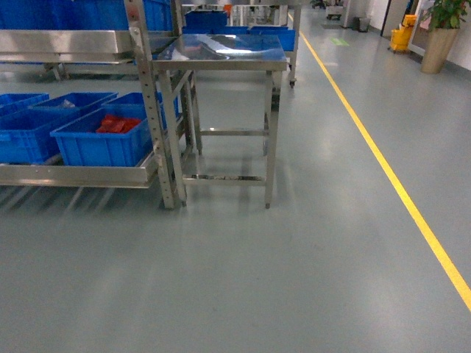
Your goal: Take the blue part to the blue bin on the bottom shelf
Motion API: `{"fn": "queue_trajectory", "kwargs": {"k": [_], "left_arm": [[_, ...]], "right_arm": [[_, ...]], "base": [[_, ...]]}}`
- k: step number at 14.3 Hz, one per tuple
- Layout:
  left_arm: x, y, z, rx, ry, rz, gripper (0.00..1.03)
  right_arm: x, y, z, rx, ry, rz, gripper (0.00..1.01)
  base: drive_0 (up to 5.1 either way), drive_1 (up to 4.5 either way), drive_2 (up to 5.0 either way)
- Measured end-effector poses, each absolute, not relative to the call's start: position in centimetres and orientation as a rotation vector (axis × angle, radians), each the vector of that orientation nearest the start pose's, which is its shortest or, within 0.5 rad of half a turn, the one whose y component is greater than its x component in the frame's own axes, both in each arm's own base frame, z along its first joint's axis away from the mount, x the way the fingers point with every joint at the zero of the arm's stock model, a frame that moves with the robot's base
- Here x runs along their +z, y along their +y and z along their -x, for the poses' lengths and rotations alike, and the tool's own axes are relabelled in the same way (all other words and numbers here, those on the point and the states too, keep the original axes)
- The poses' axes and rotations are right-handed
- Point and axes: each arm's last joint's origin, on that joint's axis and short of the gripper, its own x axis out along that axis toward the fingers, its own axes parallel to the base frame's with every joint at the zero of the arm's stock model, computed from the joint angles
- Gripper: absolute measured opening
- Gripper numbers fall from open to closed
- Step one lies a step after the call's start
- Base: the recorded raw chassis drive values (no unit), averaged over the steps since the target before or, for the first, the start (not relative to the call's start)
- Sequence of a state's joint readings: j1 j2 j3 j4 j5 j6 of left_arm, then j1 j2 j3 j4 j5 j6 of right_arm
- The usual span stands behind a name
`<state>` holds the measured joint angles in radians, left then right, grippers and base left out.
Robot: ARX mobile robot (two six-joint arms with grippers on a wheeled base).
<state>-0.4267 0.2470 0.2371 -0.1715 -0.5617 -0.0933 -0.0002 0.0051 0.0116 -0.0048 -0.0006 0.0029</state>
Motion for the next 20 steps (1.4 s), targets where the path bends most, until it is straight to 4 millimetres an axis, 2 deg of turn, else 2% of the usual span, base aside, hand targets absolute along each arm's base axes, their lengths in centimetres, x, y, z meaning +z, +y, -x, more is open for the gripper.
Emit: {"fn": "queue_trajectory", "kwargs": {"k": [20], "left_arm": [[20.89, -2.76, -9.78, 0.141, 0.154, 0.006, 0.43]], "right_arm": [[16.64, 0.0, -9.73, 0.0, 0.001, -0.003, 0.98]], "base": [[0.0, 4.12, -4.0]]}}
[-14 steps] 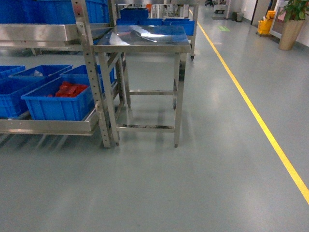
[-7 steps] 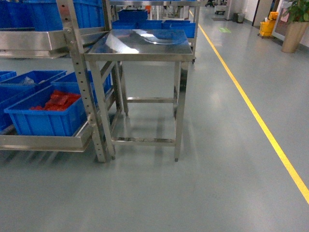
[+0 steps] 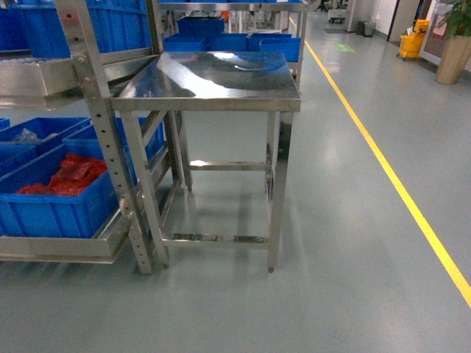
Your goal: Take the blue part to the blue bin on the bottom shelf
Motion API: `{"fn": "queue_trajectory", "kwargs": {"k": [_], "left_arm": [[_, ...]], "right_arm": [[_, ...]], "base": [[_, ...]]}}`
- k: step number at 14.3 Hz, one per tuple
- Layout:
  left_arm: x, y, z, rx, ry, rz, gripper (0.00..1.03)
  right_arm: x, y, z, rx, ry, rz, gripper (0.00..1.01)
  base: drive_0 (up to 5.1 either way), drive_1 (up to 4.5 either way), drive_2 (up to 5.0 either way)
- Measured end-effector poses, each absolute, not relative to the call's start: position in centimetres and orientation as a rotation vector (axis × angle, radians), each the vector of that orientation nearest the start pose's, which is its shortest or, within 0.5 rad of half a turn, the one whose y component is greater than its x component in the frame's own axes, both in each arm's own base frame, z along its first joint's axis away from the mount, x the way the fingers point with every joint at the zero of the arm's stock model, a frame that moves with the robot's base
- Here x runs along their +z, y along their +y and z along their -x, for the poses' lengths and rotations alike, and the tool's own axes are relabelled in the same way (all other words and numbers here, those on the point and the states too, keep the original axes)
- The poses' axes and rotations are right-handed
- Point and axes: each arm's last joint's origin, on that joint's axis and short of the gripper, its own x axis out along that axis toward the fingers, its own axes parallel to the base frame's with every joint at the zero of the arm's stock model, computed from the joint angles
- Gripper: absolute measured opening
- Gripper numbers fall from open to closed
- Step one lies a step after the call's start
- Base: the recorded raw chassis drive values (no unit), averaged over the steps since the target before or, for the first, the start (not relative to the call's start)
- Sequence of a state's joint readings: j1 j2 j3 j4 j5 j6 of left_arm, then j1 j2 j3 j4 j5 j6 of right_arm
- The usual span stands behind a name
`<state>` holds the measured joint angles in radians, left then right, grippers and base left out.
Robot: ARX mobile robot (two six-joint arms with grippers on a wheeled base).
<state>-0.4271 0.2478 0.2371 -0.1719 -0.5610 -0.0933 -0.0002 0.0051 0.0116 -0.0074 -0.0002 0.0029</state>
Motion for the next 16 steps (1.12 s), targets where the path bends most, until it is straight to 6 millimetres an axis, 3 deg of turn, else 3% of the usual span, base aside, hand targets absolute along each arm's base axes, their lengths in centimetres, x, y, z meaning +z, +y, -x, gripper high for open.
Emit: {"fn": "queue_trajectory", "kwargs": {"k": [16], "left_arm": [[20.9, -2.75, -9.77, 0.141, 0.153, 0.007, 0.43]], "right_arm": [[16.65, 0.0, -9.73, 0.0, -0.001, -0.003, 0.98]], "base": [[0.0, 4.05, -4.1]]}}
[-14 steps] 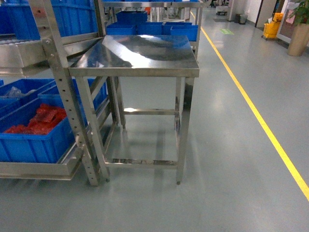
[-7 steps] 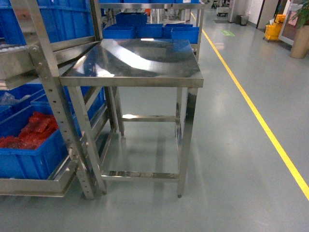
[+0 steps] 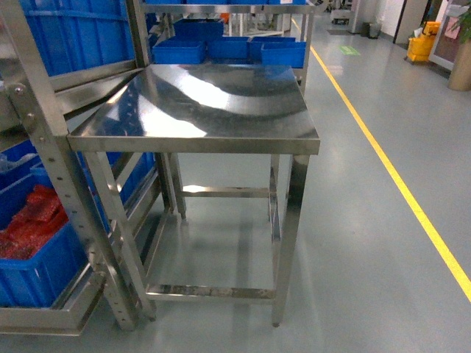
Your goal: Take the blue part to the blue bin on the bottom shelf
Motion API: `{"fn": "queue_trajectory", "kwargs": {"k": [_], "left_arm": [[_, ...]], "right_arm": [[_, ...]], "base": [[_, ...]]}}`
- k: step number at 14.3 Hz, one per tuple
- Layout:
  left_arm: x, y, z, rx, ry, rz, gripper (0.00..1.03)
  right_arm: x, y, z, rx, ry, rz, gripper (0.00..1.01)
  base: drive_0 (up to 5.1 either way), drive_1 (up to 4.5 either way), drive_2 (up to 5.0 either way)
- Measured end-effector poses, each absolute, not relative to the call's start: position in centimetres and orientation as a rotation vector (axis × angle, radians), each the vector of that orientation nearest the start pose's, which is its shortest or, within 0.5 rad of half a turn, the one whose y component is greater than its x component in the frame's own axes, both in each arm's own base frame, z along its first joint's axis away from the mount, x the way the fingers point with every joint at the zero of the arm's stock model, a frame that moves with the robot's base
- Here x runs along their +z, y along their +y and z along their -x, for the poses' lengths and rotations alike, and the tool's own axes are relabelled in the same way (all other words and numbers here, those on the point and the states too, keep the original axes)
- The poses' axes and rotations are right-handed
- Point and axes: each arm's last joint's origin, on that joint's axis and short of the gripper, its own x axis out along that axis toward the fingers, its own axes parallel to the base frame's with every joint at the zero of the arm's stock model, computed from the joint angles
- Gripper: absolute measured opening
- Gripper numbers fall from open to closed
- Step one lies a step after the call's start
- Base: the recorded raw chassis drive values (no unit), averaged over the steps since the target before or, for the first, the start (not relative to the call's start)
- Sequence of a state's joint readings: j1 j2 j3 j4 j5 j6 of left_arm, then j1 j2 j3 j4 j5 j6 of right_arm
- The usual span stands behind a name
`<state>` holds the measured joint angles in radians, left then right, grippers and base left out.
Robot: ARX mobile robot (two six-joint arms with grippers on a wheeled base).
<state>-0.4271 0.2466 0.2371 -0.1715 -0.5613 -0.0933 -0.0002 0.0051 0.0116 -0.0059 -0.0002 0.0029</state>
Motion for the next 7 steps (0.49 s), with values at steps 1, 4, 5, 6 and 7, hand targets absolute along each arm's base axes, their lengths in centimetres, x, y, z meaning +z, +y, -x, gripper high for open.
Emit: {"fn": "queue_trajectory", "kwargs": {"k": [1, 4, 5, 6, 7], "left_arm": [[20.9, -2.75, -9.77, 0.141, 0.153, 0.007, 0.43], [20.88, -2.77, -9.81, 0.14, 0.155, 0.006, 0.43], [20.88, -2.77, -9.79, 0.14, 0.155, 0.006, 0.43], [20.88, -2.77, -9.79, 0.14, 0.155, 0.006, 0.43], [20.88, -2.77, -9.78, 0.14, 0.155, 0.006, 0.43]], "right_arm": [[16.66, 0.0, -9.73, 0.0, -0.002, -0.003, 0.98], [16.67, 0.0, -9.73, 0.0, -0.003, -0.003, 0.98], [16.64, 0.0, -9.73, 0.0, 0.0, -0.002, 0.98], [16.67, 0.0, -9.73, 0.0, -0.003, -0.002, 0.98], [16.66, 0.0, -9.73, 0.0, -0.001, -0.002, 0.98]], "base": [[0.0, 4.07, -4.1], [0.0, 0.0, 0.0], [0.0, 0.0, 0.0], [0.0, 0.0, 0.0], [0.0, 0.0, 0.0]]}}
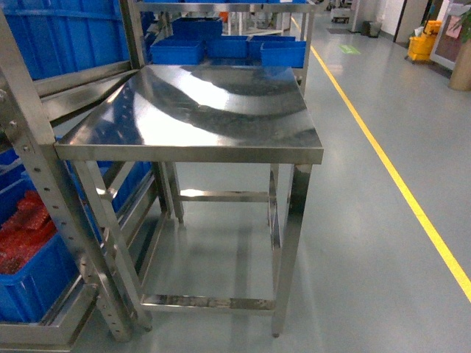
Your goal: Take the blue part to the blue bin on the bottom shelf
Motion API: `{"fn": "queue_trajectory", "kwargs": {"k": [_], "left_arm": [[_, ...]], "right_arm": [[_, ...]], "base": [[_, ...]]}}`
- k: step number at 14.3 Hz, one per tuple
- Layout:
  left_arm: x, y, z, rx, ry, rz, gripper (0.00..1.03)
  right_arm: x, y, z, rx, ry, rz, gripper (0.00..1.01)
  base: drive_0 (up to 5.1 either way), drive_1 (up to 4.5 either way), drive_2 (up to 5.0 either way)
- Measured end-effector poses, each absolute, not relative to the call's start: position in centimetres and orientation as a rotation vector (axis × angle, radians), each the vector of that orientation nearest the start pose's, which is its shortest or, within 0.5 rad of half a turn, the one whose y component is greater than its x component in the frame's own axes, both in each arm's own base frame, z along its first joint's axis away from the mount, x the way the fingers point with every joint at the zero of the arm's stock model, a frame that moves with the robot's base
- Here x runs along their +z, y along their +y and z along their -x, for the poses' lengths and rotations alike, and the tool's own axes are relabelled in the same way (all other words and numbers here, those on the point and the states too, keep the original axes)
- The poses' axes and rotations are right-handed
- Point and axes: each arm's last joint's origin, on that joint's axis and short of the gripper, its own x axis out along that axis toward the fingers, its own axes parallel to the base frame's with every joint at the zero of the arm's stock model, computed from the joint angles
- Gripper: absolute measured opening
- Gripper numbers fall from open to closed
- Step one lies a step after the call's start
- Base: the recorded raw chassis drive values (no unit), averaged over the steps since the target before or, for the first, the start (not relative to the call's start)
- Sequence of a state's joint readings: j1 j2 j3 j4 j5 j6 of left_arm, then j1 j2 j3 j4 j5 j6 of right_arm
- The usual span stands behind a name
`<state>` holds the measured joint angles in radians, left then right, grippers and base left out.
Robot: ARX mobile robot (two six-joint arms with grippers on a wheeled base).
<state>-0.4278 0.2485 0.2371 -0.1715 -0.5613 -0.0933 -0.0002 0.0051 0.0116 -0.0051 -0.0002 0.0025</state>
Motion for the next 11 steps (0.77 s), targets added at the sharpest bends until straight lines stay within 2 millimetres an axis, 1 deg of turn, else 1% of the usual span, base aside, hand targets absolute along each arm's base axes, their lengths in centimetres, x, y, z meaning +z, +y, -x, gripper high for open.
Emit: {"fn": "queue_trajectory", "kwargs": {"k": [5, 11], "left_arm": [[20.88, -2.77, -9.78, 0.14, 0.155, 0.006, 0.43], [20.89, -2.78, -9.78, 0.137, 0.155, 0.006, 0.43]], "right_arm": [[16.67, 0.0, -9.73, 0.0, -0.002, -0.003, 0.98], [16.65, 0.0, -9.73, 0.0, 0.0, -0.002, 0.98]], "base": [[0.0, 0.0, 0.0], [-4.8, 3.43, 1.5]]}}
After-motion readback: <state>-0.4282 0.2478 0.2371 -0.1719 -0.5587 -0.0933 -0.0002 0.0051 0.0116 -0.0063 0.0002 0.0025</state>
